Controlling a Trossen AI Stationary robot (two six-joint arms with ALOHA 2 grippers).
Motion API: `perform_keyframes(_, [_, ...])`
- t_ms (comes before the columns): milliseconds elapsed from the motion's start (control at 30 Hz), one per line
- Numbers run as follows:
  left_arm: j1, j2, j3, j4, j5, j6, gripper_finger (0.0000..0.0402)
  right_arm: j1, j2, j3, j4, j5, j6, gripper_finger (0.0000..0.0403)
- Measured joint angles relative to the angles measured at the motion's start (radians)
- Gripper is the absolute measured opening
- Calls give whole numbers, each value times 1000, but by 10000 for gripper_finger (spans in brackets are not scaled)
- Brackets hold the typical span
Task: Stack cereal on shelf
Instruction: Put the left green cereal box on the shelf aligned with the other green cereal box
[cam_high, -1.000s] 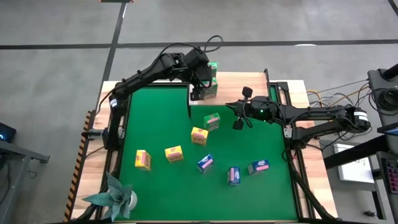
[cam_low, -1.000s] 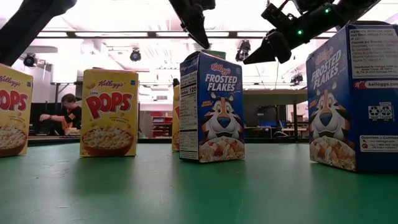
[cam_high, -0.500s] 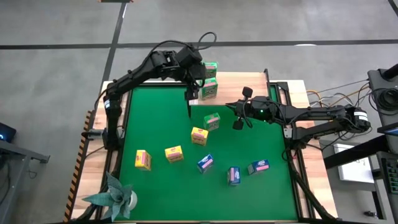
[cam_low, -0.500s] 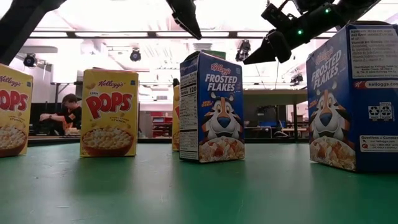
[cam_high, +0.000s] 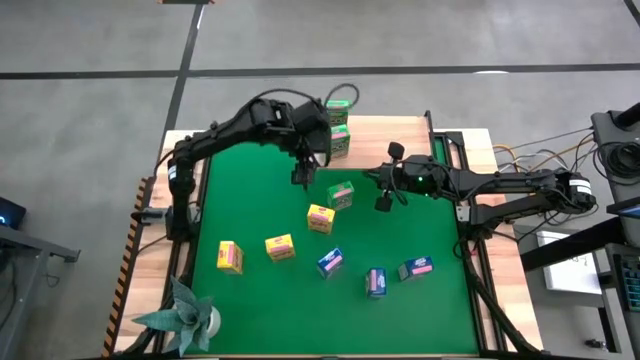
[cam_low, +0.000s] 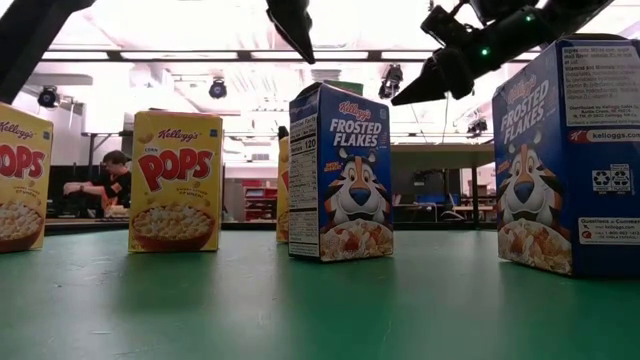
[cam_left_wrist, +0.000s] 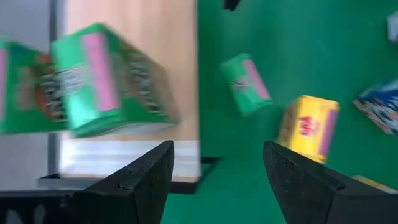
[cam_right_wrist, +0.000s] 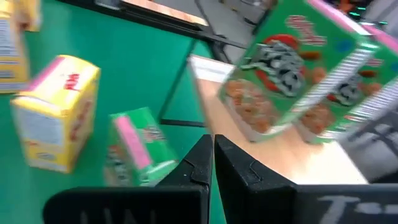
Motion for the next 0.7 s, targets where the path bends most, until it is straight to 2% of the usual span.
perform_keyframes(133, [-18, -31, -100, 13, 4, -7, 230, 0, 0, -5, 1, -25, 19, 9])
perform_keyframes(267, [-19, -139, -317, 151, 3, -36, 230, 0, 0, -15, 1, -25, 43, 9])
perform_keyframes(533, [-19, -441, -851, 710, -1, -67, 230, 0, 0, -22, 3, -25, 72, 9])
perform_keyframes(700, [-19, -577, -1112, 1036, -2, -117, 230, 0, 0, -23, 12, -25, 95, 9])
